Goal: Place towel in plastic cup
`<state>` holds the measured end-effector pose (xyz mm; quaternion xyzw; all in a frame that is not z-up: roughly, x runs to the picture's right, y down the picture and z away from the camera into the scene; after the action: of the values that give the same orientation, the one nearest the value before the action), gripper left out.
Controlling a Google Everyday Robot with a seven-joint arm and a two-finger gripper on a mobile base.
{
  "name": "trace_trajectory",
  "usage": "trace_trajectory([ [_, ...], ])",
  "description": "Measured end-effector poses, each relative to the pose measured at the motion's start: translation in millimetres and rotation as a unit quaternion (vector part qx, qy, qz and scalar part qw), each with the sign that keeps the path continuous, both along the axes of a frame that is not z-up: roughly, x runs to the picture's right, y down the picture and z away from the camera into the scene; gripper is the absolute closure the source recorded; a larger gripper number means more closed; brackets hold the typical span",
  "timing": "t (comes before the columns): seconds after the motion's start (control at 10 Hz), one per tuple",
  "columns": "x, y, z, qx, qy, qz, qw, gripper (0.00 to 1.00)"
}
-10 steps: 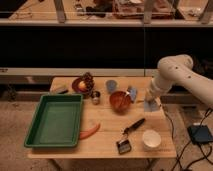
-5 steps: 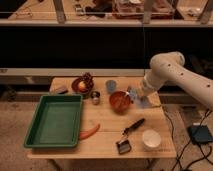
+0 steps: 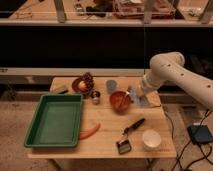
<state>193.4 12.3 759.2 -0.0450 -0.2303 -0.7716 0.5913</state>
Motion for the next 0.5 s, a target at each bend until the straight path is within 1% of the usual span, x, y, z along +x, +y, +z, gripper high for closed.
trace_trajectory([
  [0.1,0.7,-11.5,1.6,0.027,-0.003,0.007,0.9996,1.00],
  [0.2,-6.3,-35.4,5.4,0.067,-0.016,0.021,0.9974,1.00],
  [0.3,-12.3,-51.7,10.7,0.093,-0.025,0.025,0.9950,1.00],
  [0.4,-18.5,-76.8,17.8,0.135,-0.039,0.035,0.9894,1.00],
  [0.5,-23.4,-97.3,26.3,0.177,-0.056,0.049,0.9814,1.00],
])
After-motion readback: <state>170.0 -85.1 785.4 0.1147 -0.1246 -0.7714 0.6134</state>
